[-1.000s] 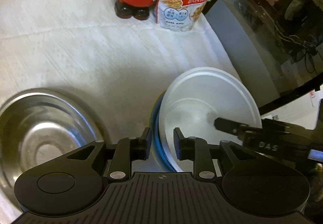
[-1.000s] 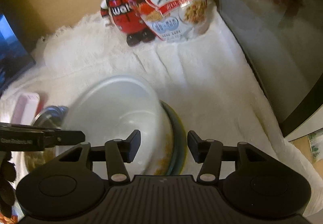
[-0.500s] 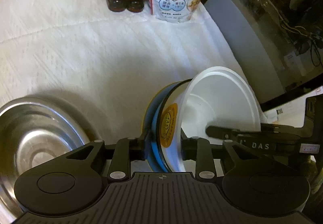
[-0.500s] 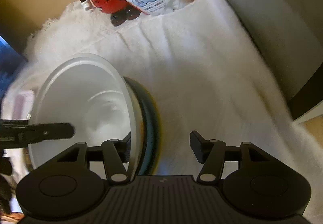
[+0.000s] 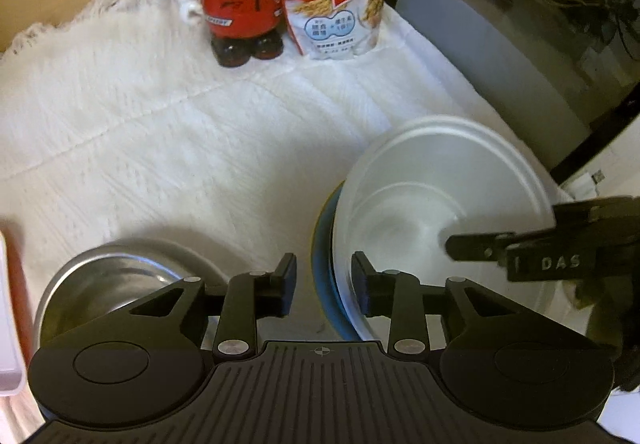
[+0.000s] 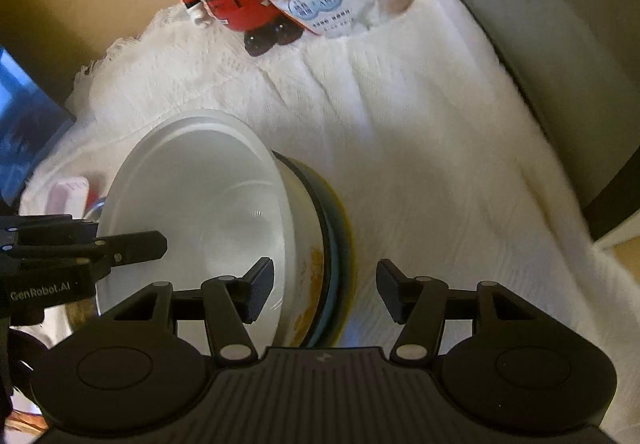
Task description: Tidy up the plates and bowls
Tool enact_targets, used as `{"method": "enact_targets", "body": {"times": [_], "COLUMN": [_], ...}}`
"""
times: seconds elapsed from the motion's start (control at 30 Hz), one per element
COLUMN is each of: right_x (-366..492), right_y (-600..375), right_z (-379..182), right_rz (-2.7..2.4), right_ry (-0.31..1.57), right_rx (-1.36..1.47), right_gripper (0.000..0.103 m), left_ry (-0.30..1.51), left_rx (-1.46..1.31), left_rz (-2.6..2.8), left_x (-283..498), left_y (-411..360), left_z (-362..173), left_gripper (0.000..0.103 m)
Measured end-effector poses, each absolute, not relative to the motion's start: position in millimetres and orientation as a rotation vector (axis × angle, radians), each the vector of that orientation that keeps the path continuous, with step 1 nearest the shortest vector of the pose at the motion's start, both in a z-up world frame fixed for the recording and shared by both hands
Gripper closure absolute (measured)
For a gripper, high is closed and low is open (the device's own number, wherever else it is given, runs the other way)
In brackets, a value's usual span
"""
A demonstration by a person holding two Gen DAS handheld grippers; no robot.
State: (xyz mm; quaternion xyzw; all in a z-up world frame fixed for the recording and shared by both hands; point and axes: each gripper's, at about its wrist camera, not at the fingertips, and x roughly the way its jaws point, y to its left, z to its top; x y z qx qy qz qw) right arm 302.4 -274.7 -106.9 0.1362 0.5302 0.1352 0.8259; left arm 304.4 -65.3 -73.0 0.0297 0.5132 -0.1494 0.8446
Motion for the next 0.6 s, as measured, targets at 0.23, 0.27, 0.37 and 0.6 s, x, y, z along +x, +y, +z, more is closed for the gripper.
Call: {"method": "enact_targets", "body": {"times": [0.23,0.27,0.37,0.6], "right_x": [300,299,299,306], "right_y": [-273,-273,-275,-270], "right_z": [-117,-118,-123,-136], "right_rz": [0.294,0.297,0.305,0.374], "right_ry": [1.166,1.174,1.191,1.23], "right_rx": [0.273,0.278,0.304,0.426], "right_gripper": [0.044,0.044,0.044,0.044], "left_ry": [1.184,1.188,1.199,1.232], "left_rx": [-0.217,-0.233,-0.241,-0.217], "left_rz": [-0.406,-0.41,-0.412,-0.418], "left_x": [318,320,328,339], "left_y": [-43,-42,-43,-55], "left_z": [-98,-99,-102,-112], "left_gripper": [0.062,0.062,0.062,0.053]}}
